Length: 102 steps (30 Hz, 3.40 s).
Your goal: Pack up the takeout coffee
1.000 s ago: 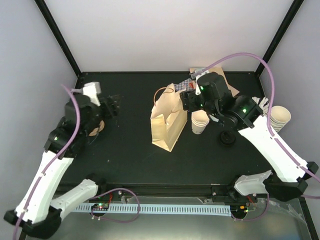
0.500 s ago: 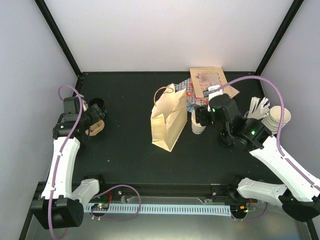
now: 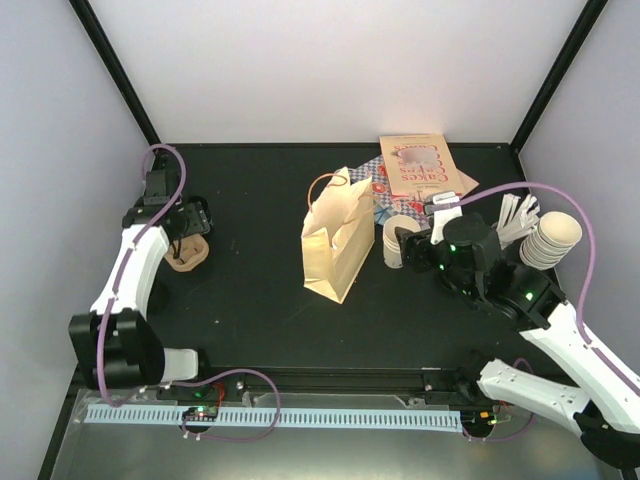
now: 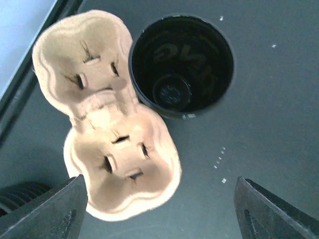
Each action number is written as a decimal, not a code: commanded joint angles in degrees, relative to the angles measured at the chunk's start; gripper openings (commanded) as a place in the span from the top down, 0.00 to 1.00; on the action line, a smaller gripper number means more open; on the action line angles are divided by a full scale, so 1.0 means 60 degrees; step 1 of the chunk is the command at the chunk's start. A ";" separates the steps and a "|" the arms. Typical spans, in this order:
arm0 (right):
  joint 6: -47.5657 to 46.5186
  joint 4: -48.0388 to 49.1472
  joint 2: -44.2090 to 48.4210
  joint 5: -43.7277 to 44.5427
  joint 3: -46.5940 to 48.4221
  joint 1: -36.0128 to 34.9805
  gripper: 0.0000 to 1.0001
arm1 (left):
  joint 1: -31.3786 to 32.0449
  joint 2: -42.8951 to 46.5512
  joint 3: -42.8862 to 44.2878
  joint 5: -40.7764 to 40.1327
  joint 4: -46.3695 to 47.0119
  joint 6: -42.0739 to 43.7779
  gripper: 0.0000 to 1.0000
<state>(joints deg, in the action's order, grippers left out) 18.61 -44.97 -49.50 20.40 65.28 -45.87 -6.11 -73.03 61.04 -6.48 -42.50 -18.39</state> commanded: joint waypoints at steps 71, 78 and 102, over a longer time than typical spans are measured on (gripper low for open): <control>-0.0054 0.0076 0.0632 -0.0246 0.0150 0.0027 0.17 | 0.0019 -0.3555 0.0859 0.0707 -0.0581 0.0832 0.75; -0.0065 0.0092 0.0582 -0.0276 0.0136 0.0037 0.18 | 0.0011 -0.3096 0.0835 0.0357 -0.0634 0.0815 0.84; 0.0006 0.0112 0.0390 -0.0522 0.0129 0.0029 0.17 | 0.0019 -0.1931 0.1051 0.0053 -0.1493 0.0810 0.87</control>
<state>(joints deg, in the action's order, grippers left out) 18.15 -44.36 -47.07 17.78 64.66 -45.87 -6.13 -87.55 64.45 -4.99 -48.88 -13.54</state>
